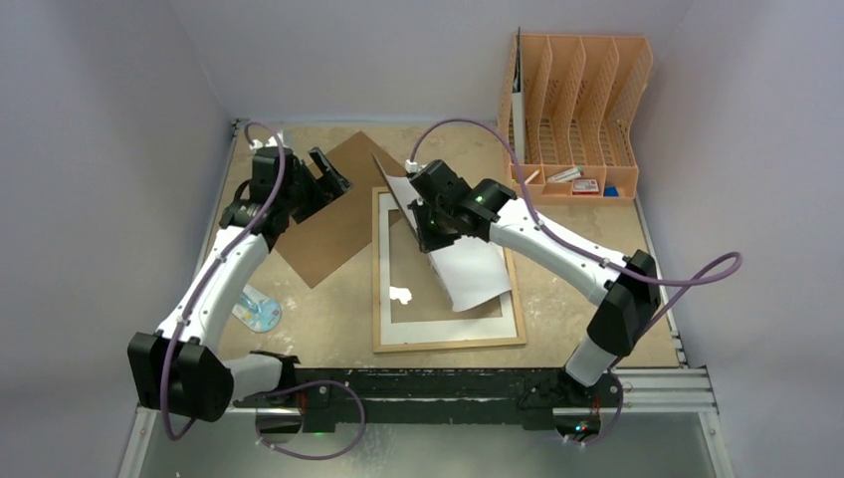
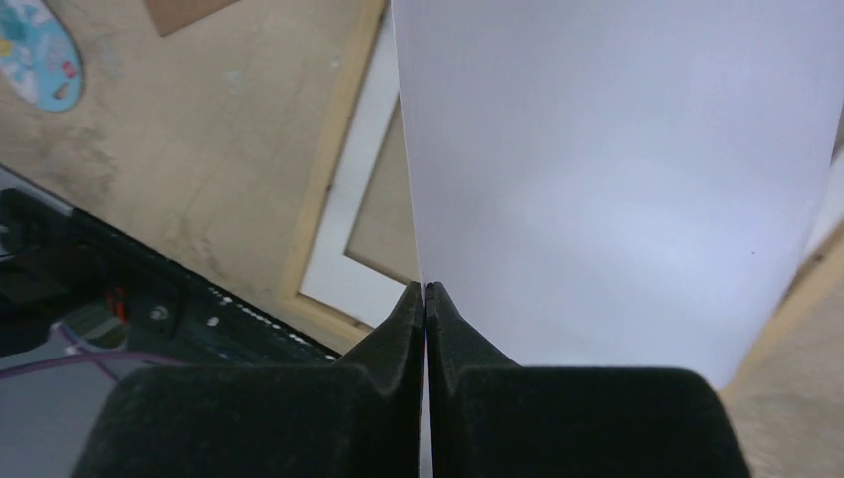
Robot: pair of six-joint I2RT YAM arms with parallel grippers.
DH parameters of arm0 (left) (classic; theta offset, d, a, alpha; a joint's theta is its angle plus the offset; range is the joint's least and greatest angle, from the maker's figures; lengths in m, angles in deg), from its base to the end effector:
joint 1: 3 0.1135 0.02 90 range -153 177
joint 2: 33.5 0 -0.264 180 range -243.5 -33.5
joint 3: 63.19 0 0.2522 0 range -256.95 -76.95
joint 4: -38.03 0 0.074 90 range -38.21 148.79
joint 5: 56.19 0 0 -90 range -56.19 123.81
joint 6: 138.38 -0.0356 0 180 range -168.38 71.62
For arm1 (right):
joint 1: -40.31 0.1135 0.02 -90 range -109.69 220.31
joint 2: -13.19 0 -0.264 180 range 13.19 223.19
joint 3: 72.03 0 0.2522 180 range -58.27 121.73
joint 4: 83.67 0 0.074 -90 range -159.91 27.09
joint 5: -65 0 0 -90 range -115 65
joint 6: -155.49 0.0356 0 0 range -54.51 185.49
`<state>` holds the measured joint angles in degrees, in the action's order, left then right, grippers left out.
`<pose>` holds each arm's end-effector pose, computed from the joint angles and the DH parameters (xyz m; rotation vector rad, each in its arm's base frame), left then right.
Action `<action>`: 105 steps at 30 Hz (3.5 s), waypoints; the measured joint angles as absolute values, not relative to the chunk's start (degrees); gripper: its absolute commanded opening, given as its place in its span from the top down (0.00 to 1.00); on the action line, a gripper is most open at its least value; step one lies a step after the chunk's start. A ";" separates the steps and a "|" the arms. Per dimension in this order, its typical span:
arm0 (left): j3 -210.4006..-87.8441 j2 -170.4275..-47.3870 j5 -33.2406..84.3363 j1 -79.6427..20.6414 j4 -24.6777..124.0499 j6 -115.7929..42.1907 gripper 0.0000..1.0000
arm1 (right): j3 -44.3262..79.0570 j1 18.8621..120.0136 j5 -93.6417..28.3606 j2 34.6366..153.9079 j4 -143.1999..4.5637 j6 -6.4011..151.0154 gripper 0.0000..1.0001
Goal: Put the photo into the frame
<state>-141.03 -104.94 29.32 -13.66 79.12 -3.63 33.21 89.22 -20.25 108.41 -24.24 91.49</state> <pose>0.2713 -0.0539 0.3296 -0.6139 2.1597 -0.6248 0.2412 0.2721 0.3372 -0.4569 2.4471 0.4778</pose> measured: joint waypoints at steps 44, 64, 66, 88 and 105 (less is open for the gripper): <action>-126.34 -118.99 14.13 -13.66 62.25 -2.49 0.87 | 24.97 92.01 -42.93 121.46 -55.41 103.77 0.54; -128.77 -121.90 8.97 -11.21 68.61 -10.56 0.62 | 0.47 74.37 -40.68 92.56 -62.71 105.63 0.36; -128.61 -121.88 8.62 -11.21 68.48 -10.54 0.69 | -1.63 72.32 -38.96 91.71 -62.56 106.00 0.38; -131.17 -127.67 -5.15 -11.21 63.41 -14.34 1.00 | -14.24 57.39 -26.80 85.55 -60.13 108.06 0.43; -130.25 -131.52 -13.33 -13.72 46.82 -6.84 1.00 | -18.17 55.58 -23.59 85.55 -59.28 107.49 0.43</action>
